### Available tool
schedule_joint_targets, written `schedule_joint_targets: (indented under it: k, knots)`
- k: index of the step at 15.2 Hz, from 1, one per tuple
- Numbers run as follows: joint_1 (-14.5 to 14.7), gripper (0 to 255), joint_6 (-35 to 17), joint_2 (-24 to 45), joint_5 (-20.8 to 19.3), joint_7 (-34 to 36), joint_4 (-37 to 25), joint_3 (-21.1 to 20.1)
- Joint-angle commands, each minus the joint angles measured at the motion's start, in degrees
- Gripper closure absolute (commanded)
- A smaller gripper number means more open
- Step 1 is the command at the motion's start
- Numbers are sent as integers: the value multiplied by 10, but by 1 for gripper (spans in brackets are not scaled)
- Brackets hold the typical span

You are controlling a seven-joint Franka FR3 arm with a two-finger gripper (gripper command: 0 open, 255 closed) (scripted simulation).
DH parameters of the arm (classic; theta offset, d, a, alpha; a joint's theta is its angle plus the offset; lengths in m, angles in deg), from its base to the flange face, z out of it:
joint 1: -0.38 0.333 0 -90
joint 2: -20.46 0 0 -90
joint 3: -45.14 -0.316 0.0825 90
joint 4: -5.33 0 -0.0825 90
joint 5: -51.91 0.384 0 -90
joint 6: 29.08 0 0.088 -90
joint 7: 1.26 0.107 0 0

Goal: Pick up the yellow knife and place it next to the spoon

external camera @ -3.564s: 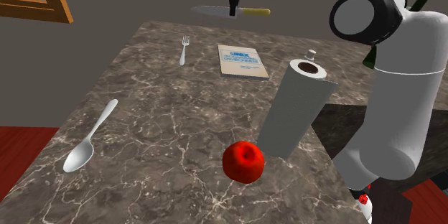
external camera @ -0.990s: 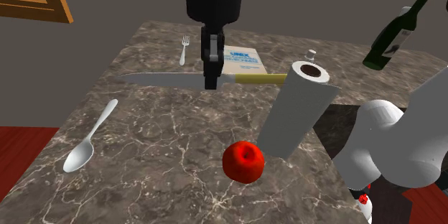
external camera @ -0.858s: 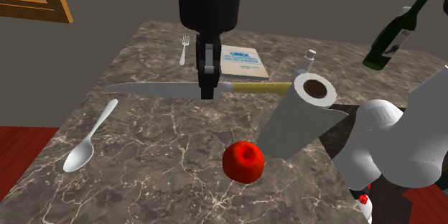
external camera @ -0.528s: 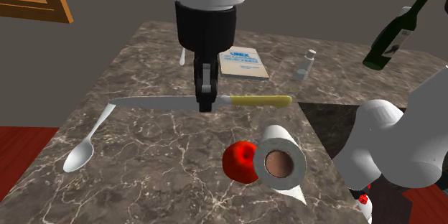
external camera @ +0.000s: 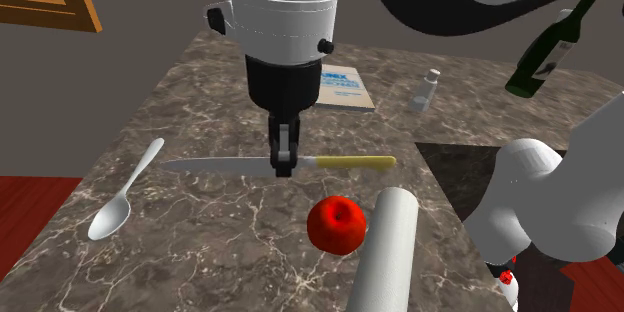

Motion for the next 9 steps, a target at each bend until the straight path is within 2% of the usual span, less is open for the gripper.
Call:
schedule_joint_targets:
  k: [1,9]
  knots:
    - [0,255,-17,0,0,-1,17,0]
    - [1,255,-67,3,0,0,64,-2]
